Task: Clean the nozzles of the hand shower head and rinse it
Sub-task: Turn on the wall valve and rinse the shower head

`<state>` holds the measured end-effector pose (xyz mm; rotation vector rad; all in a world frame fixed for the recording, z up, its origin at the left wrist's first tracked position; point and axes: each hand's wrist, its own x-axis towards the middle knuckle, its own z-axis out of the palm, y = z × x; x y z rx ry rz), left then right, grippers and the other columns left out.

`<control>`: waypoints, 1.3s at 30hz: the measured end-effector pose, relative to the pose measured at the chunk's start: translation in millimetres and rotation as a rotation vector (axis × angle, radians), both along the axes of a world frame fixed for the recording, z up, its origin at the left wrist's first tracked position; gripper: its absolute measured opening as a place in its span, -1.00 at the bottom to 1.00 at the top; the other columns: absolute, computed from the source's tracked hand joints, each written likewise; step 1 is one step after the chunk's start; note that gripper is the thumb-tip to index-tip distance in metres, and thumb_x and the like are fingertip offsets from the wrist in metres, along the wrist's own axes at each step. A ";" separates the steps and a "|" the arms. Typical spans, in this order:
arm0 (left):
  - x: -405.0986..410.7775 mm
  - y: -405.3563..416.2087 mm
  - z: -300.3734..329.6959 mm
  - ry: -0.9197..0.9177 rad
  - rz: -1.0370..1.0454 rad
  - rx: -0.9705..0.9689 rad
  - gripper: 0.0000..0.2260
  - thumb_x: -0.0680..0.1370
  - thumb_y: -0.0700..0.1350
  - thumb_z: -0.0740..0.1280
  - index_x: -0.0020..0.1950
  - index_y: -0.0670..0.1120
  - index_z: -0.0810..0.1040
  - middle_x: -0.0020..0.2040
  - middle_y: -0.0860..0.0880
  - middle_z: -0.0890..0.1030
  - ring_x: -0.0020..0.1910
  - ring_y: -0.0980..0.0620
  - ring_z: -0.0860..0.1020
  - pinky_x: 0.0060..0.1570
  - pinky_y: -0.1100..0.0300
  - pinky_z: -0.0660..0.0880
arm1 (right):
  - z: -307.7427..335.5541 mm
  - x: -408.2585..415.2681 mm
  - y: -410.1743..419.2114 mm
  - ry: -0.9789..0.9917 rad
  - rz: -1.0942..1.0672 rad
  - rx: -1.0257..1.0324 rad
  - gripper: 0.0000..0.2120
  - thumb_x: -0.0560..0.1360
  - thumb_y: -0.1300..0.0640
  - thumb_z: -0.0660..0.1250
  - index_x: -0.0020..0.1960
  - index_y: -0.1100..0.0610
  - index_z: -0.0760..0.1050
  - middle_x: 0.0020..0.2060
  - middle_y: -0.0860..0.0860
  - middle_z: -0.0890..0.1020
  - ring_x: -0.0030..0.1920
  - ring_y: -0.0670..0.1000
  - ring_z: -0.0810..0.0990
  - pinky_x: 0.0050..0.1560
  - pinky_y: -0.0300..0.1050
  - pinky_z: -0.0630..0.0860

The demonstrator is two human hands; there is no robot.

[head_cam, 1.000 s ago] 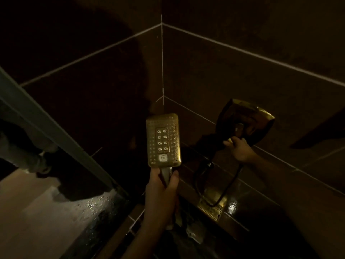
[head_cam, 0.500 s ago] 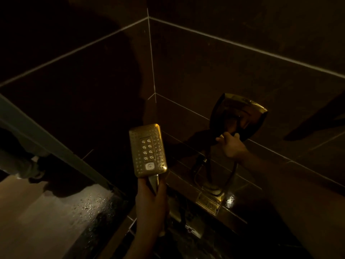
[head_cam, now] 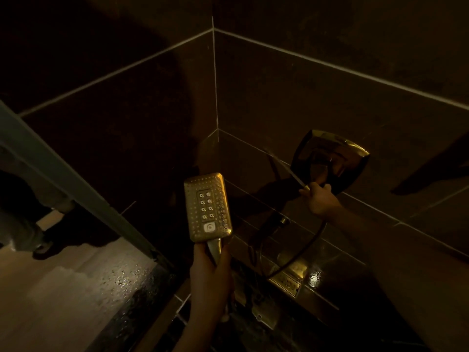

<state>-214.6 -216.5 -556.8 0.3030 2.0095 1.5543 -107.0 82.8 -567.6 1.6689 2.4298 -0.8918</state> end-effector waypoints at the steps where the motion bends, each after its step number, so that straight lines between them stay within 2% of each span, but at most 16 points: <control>1: -0.6 0.3 0.7 0.000 -0.005 -0.002 -0.75 0.62 -0.05 0.35 0.29 0.06 0.47 -0.06 0.02 0.68 -0.28 0.10 0.67 -0.32 0.15 0.54 | 0.5 0.1 -0.2 0.011 0.007 0.002 -0.65 0.65 -0.08 0.09 0.26 0.16 0.33 0.28 0.26 0.28 -0.09 0.18 0.44 -0.08 0.04 0.42; 3: 0.2 0.1 1.2 -0.019 -0.021 -0.001 -0.82 0.62 -0.07 0.35 0.22 0.03 0.49 -0.13 0.01 0.67 -0.35 0.14 0.65 -0.41 0.24 0.52 | 0.6 0.0 0.1 0.018 0.008 0.001 -0.67 0.65 -0.07 0.10 0.25 0.16 0.33 0.26 0.27 0.29 -0.12 0.15 0.41 -0.10 0.03 0.39; 6: 2.5 1.5 1.5 -0.040 -0.031 -0.007 -0.83 0.62 -0.03 0.36 0.20 0.04 0.52 -0.09 0.00 0.67 -0.24 0.04 0.66 -0.33 0.15 0.52 | 1.0 1.0 -0.6 0.010 0.009 0.021 -0.67 0.65 -0.05 0.11 0.24 0.18 0.33 0.23 0.27 0.31 -0.16 0.10 0.41 -0.11 0.01 0.38; 10: 3.8 2.8 0.0 -0.035 -0.034 -0.022 -0.88 0.62 -0.01 0.35 0.11 0.19 0.49 -0.09 -0.02 0.69 -0.26 -0.03 0.67 -0.35 0.14 0.51 | 1.0 2.8 -0.9 0.018 0.018 0.014 -0.70 0.65 -0.03 0.12 0.24 0.18 0.33 0.24 0.24 0.29 -0.19 0.05 0.42 -0.15 -0.04 0.40; 13: 3.5 3.3 -1.3 -0.036 -0.046 -0.020 -0.83 0.62 0.01 0.35 0.20 0.10 0.50 -0.07 -0.07 0.69 -0.27 -0.02 0.66 -0.37 0.16 0.50 | 1.3 3.6 -0.6 0.038 0.045 0.013 -0.75 0.66 0.02 0.11 0.22 0.18 0.33 0.25 0.23 0.29 -0.26 -0.06 0.36 -0.23 -0.14 0.37; 16: 2.9 3.1 -1.7 -0.047 -0.045 -0.004 -0.80 0.61 0.03 0.37 0.22 0.09 0.51 -0.07 -0.06 0.70 -0.27 -0.02 0.66 -0.36 0.14 0.51 | 0.5 4.2 -0.2 0.049 0.057 0.018 -0.75 0.66 0.03 0.10 0.23 0.17 0.34 0.26 0.22 0.29 -0.19 -0.04 0.40 -0.10 -0.09 0.40; 19: 3.6 4.7 -0.5 -0.054 -0.045 0.015 -0.84 0.60 0.02 0.39 0.16 0.19 0.50 -0.09 -0.05 0.70 -0.29 0.01 0.66 -0.37 0.15 0.51 | -0.9 5.3 -0.8 0.070 0.069 0.022 -0.77 0.66 0.03 0.10 0.21 0.15 0.34 0.26 0.19 0.29 -0.01 0.07 0.50 -0.05 -0.07 0.44; 23: 5.4 6.6 1.4 -0.054 -0.065 0.029 -0.81 0.60 0.03 0.39 0.18 0.18 0.49 -0.06 0.08 0.68 -0.24 0.14 0.68 -0.40 0.33 0.51 | -2.6 6.5 -0.9 0.057 0.074 0.054 -0.74 0.65 0.01 0.12 0.22 0.15 0.34 0.18 0.17 0.31 -0.20 -0.03 0.39 -0.07 -0.05 0.40; 26: 6.7 6.4 3.0 -0.057 -0.082 0.027 -0.76 0.60 0.05 0.40 0.24 0.18 0.48 -0.05 0.08 0.69 -0.24 0.11 0.69 -0.38 0.29 0.52 | -4.2 8.4 -2.2 0.062 0.092 0.078 -0.73 0.65 0.02 0.12 0.24 0.17 0.34 0.19 0.18 0.30 -0.19 -0.02 0.39 -0.04 -0.04 0.40; 28: 8.5 5.4 2.0 -0.045 -0.107 0.029 -0.76 0.61 0.02 0.38 0.25 0.18 0.45 -0.03 0.14 0.65 -0.19 0.28 0.66 -0.35 0.40 0.49 | -2.9 9.4 -3.2 0.061 0.118 0.080 -0.73 0.66 0.03 0.12 0.24 0.19 0.34 0.20 0.19 0.29 -0.13 0.02 0.40 -0.01 -0.05 0.39; 30: 9.8 3.8 2.5 -0.038 -0.128 0.030 -0.76 0.63 -0.03 0.37 0.25 0.16 0.44 -0.04 0.14 0.62 -0.18 0.39 0.62 -0.40 0.46 0.48 | -2.8 10.2 -2.7 0.068 0.127 0.084 -0.73 0.66 0.03 0.11 0.25 0.20 0.34 0.21 0.20 0.29 -0.17 -0.03 0.38 -0.01 -0.06 0.37; 32: 9.2 3.1 0.9 -0.013 -0.143 0.010 -0.77 0.63 -0.05 0.37 0.26 0.13 0.46 -0.04 0.09 0.65 -0.20 0.30 0.64 -0.39 0.44 0.48 | -4.6 10.2 -1.8 0.066 0.137 0.108 -0.73 0.66 0.04 0.10 0.24 0.20 0.34 0.22 0.22 0.29 -0.26 -0.09 0.32 -0.03 -0.06 0.36; 35: 9.5 3.5 -0.6 -0.006 -0.133 -0.007 -0.81 0.63 -0.05 0.36 0.22 0.11 0.48 -0.11 0.03 0.66 -0.32 0.24 0.64 -0.44 0.42 0.47 | -5.0 9.3 -2.3 0.049 0.108 0.105 -0.70 0.66 0.01 0.11 0.26 0.19 0.34 0.25 0.23 0.28 -0.24 0.01 0.38 -0.07 -0.04 0.38; 39: 9.7 6.1 -5.0 -0.033 -0.165 -0.056 -0.82 0.63 0.00 0.35 0.22 0.11 0.47 -0.15 0.00 0.67 -0.44 0.17 0.61 -0.46 0.32 0.53 | -0.8 5.2 -4.5 0.022 0.031 0.056 -0.68 0.65 0.02 0.13 0.30 0.20 0.33 0.30 0.24 0.27 0.03 0.25 0.49 -0.09 -0.05 0.41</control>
